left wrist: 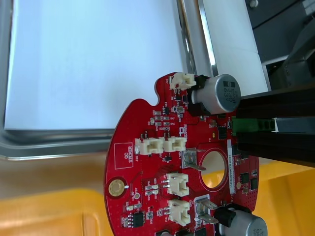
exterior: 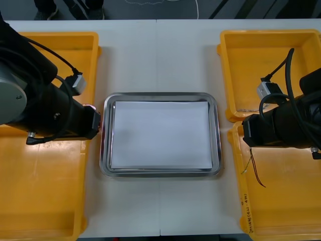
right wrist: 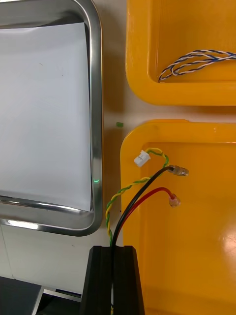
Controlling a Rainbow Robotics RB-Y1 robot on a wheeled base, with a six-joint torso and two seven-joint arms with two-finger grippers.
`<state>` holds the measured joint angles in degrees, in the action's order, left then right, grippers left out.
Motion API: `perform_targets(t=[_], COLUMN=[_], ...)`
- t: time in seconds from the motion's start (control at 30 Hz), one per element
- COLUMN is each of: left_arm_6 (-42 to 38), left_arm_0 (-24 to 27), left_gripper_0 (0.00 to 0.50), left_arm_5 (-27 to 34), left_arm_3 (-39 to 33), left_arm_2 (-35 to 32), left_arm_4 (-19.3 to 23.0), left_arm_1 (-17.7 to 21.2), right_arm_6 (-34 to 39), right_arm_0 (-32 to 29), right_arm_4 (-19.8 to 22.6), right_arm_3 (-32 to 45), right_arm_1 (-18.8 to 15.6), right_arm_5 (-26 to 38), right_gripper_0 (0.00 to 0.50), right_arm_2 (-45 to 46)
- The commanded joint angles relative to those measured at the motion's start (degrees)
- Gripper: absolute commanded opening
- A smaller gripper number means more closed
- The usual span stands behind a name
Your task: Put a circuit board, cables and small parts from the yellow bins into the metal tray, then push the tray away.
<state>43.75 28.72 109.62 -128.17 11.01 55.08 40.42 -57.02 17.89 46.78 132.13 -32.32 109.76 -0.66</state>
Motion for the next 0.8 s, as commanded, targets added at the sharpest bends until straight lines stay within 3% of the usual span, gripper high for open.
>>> perform_targets(t=[0.03,0.4,0.7,0.8], left_arm_6=[-3.1,-3.1,0.6,2.0], left_arm_0=[4.9,4.9,4.9,4.9], left_gripper_0=[0.0,0.0,0.0,0.0], left_arm_5=[0.4,0.4,0.4,0.4], left_arm_3=[1.1,2.0,8.3,10.0], left_arm_2=[4.4,11.1,16.3,16.9], left_arm_4=[0.5,-6.3,-15.4,-16.6], left_arm_1=[0.5,-5.7,-12.7,-14.6], right_arm_6=[3.6,3.8,3.2,3.1], right_arm_0=[0.7,0.7,0.7,0.7], right_arm_4=[0.6,0.7,0.9,0.9], right_arm_3=[0.5,0.5,0.5,0.5], right_arm_1=[-2.0,-2.0,-2.3,-2.5], right_arm_5=[0.2,0.2,0.2,0.2], right_gripper_0=[0.0,0.0,0.0,0.0], right_arm_2=[-0.6,-0.6,-0.6,-0.6])
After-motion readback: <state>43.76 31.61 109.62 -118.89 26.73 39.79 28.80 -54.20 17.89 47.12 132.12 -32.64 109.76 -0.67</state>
